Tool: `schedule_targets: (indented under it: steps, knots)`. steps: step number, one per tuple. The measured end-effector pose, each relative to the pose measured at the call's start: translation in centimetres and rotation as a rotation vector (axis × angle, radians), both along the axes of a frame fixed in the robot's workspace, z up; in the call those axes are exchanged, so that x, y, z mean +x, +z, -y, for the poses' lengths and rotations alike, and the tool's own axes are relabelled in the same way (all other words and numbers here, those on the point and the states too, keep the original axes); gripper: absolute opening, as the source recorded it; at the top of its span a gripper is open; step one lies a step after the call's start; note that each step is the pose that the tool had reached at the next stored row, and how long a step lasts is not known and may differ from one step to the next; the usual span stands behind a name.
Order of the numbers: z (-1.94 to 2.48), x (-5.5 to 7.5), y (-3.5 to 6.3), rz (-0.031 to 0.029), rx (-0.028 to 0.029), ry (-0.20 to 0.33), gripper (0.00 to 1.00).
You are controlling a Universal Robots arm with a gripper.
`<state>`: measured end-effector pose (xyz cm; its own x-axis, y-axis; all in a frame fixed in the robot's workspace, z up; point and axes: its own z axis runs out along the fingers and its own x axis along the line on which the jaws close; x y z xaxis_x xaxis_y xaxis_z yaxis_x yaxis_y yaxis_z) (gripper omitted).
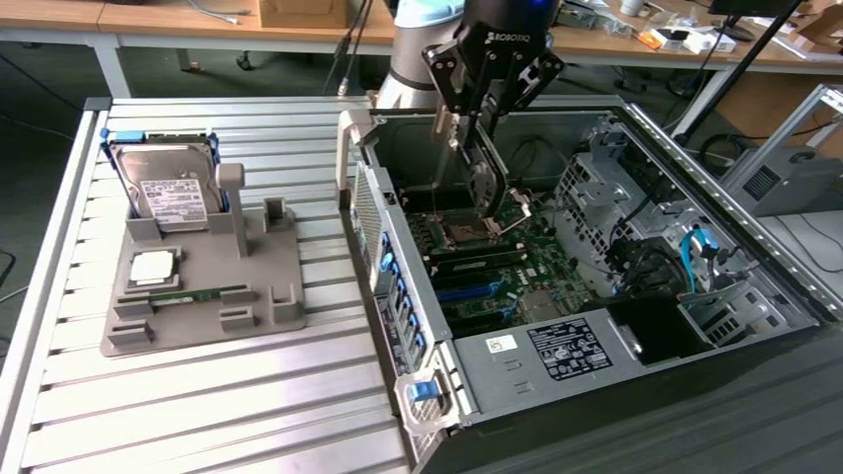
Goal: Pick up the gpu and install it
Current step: 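Pick up the gpu and move the gpu toward the slot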
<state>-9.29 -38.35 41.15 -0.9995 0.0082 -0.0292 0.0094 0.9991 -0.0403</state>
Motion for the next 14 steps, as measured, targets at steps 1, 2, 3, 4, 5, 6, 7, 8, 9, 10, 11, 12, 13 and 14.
schedule_targets:
  steps: [1,2,3,4,5,6,7,8,9,10,11,12,13,14]
  knots:
    - [0.0,0.1,-0.02,0.0,-0.0002,0.0,0.27]
    - [0.0,0.2,-0.05,0.0,-0.0004,0.0,0.27]
    - [0.0,0.2,-0.08,0.0,-0.0006,0.0,0.27]
    - [0.0,0.3,-0.1,0.0,-0.0007,0.0,0.27]
    - [0.0,0.4,-0.13,0.0001,-0.0009,0.0,0.27]
    - [0.0,0.5,-0.15,0.0,-0.0012,0.0,0.27]
    - [0.0,0.7,-0.23,0.0001,-0.0017,0.0,0.27]
    - [0.0,0.9,-0.28,0.0001,-0.002,0.0,0.27]
    - [0.0,1.0,-0.31,0.0,-0.0022,0.0,0.27]
    - [0.0,1.0,-0.33,0.0,-0.0023,0.0,0.27]
    - [0.0,1.1,-0.34,0.0,-0.0025,0.0,0.27]
    - [0.0,1.1,-0.36,0.0001,-0.0025,0.0,0.27]
    - [0.0,1.2,-0.38,0.0001,-0.0026,0.0,0.27]
    - [0.0,1.3,-0.39,0.0,-0.0027,0.0,0.27]
